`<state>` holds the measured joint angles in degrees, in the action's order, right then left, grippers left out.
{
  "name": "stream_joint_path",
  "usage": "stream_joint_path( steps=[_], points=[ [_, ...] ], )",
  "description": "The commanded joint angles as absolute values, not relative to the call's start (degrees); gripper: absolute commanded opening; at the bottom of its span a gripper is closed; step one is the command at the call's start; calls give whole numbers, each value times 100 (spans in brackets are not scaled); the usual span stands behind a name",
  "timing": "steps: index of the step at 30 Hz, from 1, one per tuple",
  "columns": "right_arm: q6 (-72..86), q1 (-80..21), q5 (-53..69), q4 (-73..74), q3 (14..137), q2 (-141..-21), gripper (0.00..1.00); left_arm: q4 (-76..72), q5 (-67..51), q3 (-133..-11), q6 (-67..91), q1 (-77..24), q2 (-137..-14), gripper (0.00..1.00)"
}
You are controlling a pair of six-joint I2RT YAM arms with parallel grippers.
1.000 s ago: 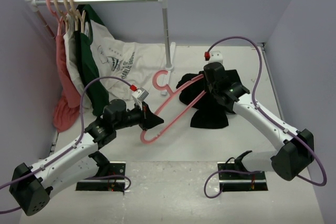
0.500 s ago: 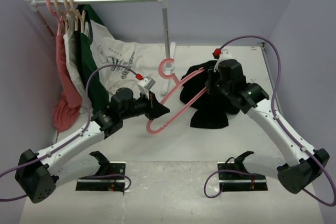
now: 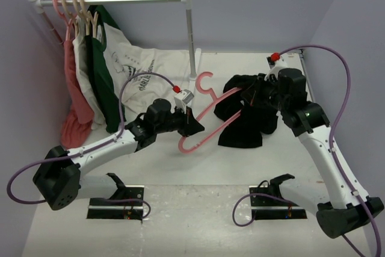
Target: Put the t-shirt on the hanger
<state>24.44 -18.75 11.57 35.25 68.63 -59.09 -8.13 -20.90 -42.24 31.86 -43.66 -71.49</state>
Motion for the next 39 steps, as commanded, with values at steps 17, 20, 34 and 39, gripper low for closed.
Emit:
stream_joint_path(
  steps=[17,20,34,39],
  points=[
    [2825,-2041,1282,3236,6308,-6349,0,-9,13,-4727,2779,-4834,-5636,0],
    [3050,-2302,1895,2747,6090,-6121,0,-21,234,-4966,2786,-4834,-5893,0],
    [4204,-3639,3681,783,6203,-6239,0,281,-1019,-6370,2523,-4861,-7116,0],
    [3964,-3621,1760,1677,5925,-5924,0,-245,-1301,-5347,2514,-4869,-6690,0]
  ],
)
